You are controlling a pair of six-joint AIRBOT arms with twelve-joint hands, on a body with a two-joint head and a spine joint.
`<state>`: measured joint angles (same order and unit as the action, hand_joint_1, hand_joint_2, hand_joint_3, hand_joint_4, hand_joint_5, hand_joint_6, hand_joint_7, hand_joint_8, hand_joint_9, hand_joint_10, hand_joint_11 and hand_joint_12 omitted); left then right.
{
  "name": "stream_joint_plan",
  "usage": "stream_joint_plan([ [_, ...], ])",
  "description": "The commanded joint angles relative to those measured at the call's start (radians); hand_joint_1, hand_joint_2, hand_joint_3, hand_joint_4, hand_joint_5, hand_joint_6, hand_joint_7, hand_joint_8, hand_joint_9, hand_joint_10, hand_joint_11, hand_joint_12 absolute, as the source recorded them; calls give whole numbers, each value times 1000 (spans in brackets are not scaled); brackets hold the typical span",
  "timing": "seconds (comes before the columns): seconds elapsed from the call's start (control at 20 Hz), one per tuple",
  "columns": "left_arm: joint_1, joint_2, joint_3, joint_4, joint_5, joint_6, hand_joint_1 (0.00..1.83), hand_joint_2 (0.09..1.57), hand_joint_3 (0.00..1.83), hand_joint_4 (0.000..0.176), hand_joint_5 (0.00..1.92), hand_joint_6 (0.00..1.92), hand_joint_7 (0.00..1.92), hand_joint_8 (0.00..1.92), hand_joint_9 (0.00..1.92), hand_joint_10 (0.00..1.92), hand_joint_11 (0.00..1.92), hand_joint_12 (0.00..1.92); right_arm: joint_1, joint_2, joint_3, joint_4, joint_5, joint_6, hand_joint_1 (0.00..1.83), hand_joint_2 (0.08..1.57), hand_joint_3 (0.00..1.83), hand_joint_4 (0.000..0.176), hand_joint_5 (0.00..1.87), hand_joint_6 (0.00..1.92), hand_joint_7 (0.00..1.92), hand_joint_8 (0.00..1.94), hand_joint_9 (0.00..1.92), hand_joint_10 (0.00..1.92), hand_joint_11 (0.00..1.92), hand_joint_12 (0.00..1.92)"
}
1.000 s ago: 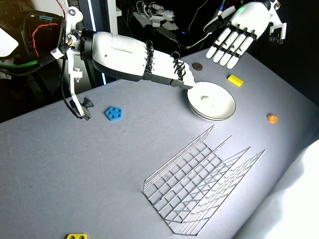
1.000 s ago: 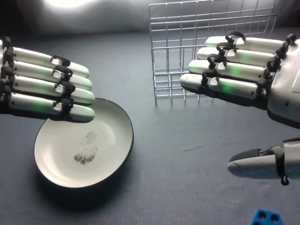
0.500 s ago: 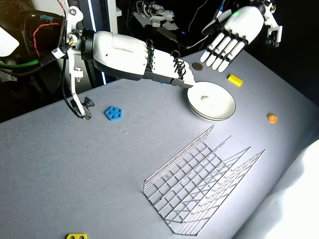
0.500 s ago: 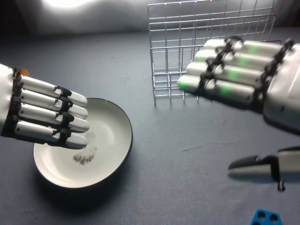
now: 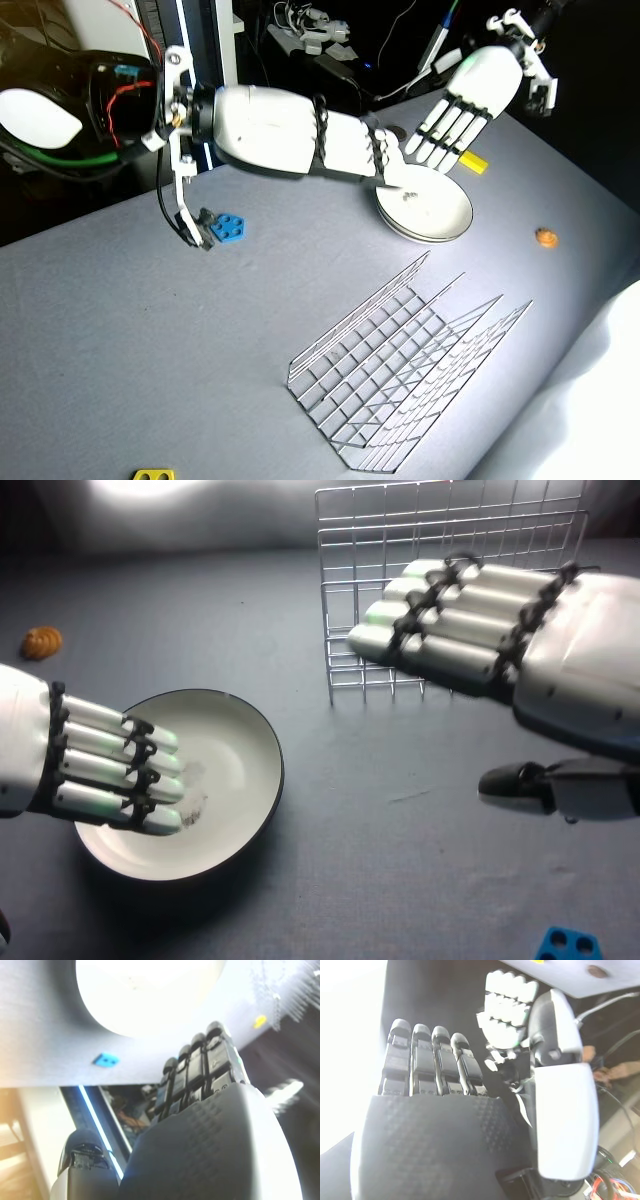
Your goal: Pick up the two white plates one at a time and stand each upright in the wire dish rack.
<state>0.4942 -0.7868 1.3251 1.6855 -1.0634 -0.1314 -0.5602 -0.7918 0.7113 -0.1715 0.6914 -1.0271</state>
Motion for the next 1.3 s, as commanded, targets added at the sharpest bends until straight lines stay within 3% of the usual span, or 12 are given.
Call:
stream_joint_plan([
  [0.0,5,2,10,-80,-3,2,0,1051,9,0,0,0,0,0,0,0,0,0,1,1,-5,4,129,0,1165,1031,0,0,0,0,0,0,0,0,0,0],
  [0.15,69,-26,43,-103,30,2,0,1042,3,0,0,0,0,0,0,0,0,0,-51,5,-5,4,170,-3,1171,1059,0,0,0,0,0,0,0,0,0,0],
  [0.45,135,-56,89,-115,58,9,0,1066,12,0,0,0,0,0,0,0,0,0,-54,6,-1,4,179,-10,1040,1148,25,0,0,0,0,0,0,0,0,0],
  [0.95,171,-81,143,-115,79,9,0,1082,1,0,75,6,50,6,39,6,19,46,-59,12,0,4,137,-29,985,1209,25,0,16,6,0,0,0,0,0,0],
  [1.0,173,-83,147,-115,80,9,0,1081,0,0,88,3,68,3,56,4,3,135,-60,12,0,4,131,-36,1011,1203,19,0,7,2,0,0,0,0,0,0],
  [1.15,183,-89,158,-114,82,9,0,1075,0,0,51,3,24,2,11,2,0,51,-66,5,0,4,128,-57,992,1225,21,0,20,5,0,0,0,0,0,0],
  [1.2,188,-92,161,-114,85,9,0,1079,0,0,91,8,69,3,54,5,0,157,-69,2,0,4,128,-64,1012,1219,15,0,48,15,0,0,0,0,0,0],
  [1.25,190,-94,162,-114,86,9,0,1076,0,0,80,2,54,1,41,2,0,147,-72,1,0,4,128,-67,972,1229,18,0,24,4,0,0,0,0,0,0],
])
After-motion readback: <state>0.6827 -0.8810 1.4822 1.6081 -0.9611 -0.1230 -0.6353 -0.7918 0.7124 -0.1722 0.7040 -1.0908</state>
